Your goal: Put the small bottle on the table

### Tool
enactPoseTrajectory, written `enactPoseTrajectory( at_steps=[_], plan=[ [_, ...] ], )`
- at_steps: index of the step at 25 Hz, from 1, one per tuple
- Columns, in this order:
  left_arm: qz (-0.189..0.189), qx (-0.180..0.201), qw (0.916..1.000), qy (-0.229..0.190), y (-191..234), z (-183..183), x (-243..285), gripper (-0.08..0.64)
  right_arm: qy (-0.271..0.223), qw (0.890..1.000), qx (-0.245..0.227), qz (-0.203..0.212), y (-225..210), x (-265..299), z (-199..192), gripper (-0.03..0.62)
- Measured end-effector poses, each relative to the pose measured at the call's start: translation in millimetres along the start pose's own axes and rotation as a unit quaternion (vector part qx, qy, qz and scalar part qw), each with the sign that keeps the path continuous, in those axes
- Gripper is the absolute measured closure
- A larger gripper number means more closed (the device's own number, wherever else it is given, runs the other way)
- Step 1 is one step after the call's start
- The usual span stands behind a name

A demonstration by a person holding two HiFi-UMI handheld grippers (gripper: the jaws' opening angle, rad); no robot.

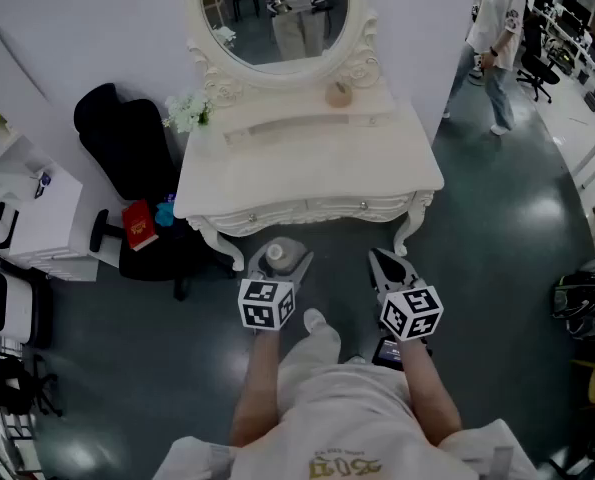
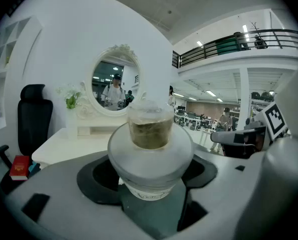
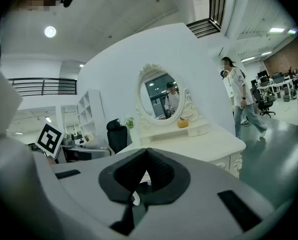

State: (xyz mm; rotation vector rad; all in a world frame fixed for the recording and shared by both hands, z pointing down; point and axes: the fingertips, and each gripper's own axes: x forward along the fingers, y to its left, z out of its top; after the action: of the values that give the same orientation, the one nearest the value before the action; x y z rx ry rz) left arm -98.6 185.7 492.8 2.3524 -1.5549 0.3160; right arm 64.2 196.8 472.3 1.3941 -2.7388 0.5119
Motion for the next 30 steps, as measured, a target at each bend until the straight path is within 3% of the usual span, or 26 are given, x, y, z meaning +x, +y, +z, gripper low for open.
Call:
enactPoseTrajectory(
  at_steps=[7, 12, 17, 23, 30],
  plan=[
    [0.0, -0.003, 1.0, 0.001, -4.0, -5.8, -9.9, 0.21, 0.002, 1.0, 0.0, 0.005, 6.3, -5.6, -3.6, 0.58],
    [0.0, -0.007, 1.0, 0.002, -12.1, -9.6, -13.1, 0.21, -0.004, 0.999, 0.027, 0.023, 8.3, -15.2, -5.8, 0.58],
    [-0.006, -0.008, 0.9999, 0.013, -25.1, -17.1, -6.4, 0.21, 0.005, 0.999, 0.035, 0.004, -8.3, -25.5, -14.0, 0.58],
    [-0.019, -0.011, 0.9995, 0.022, -19.5, -14.9, 28.9, 0.21, 0.013, 0.997, 0.076, -0.005, -39.0, -2.4, -16.8, 0.58],
    [-0.031, -0.009, 0.9989, 0.034, 17.9, 1.7, 115.7, 0.21, 0.035, 0.995, 0.089, -0.015, -92.4, 71.1, -17.6, 0.58]
  ],
)
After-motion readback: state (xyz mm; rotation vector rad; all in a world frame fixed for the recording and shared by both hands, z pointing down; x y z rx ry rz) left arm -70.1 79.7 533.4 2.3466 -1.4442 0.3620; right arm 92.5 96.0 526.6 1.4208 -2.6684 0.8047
